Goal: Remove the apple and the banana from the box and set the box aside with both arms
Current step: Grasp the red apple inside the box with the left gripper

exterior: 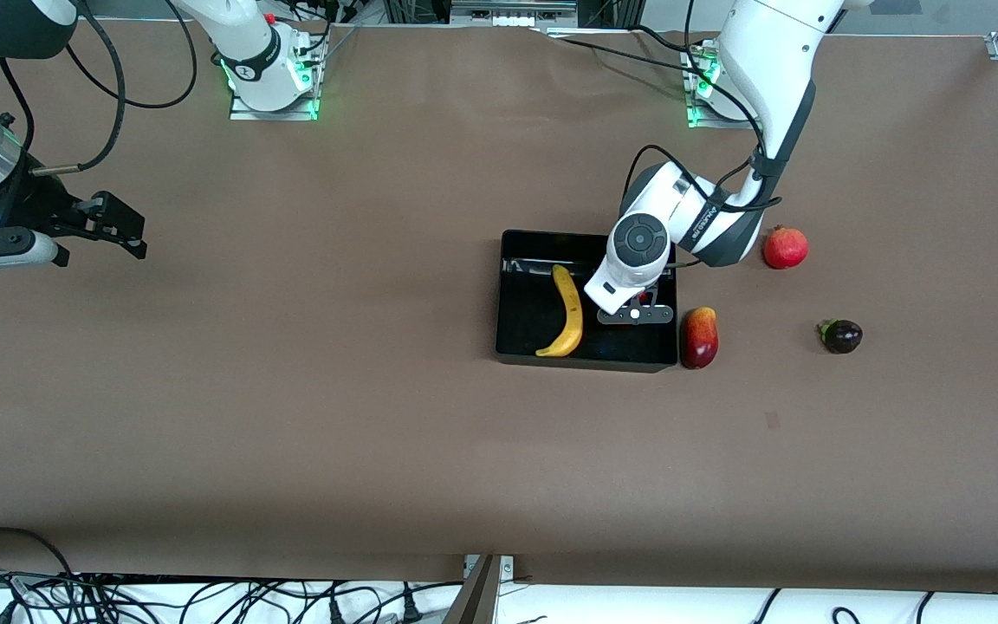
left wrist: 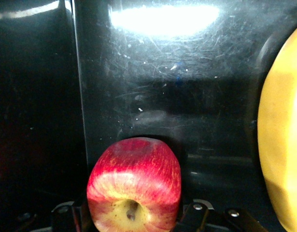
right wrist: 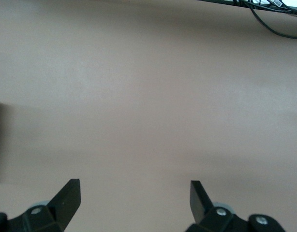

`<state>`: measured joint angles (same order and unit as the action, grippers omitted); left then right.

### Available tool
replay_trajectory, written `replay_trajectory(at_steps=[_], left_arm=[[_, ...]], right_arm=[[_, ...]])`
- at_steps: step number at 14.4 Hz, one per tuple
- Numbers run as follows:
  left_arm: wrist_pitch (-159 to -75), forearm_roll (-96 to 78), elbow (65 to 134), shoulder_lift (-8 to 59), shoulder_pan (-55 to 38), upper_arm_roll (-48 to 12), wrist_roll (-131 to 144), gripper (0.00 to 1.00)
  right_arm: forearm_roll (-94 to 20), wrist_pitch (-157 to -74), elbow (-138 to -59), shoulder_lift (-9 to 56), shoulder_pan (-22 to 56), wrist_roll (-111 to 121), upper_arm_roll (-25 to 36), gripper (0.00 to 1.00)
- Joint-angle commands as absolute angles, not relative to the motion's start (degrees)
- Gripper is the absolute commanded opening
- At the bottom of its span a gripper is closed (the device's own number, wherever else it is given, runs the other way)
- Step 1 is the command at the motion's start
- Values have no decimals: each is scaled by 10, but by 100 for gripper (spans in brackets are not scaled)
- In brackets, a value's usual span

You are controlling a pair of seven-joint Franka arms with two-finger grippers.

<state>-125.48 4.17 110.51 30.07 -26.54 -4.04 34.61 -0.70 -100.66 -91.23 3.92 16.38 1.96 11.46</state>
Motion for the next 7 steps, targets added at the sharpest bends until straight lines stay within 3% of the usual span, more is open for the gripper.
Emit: replay_trajectory(at_steps=[1,7], left_arm=[[-1248,53,1099,280,-266,-38,355,21],[-1041,52,981,237,-248,-29,331,22]], right_arm=[[-8,-1005,-904,41,166,18,110,100],[-11,-1005,-904,41,167,16,110,100]])
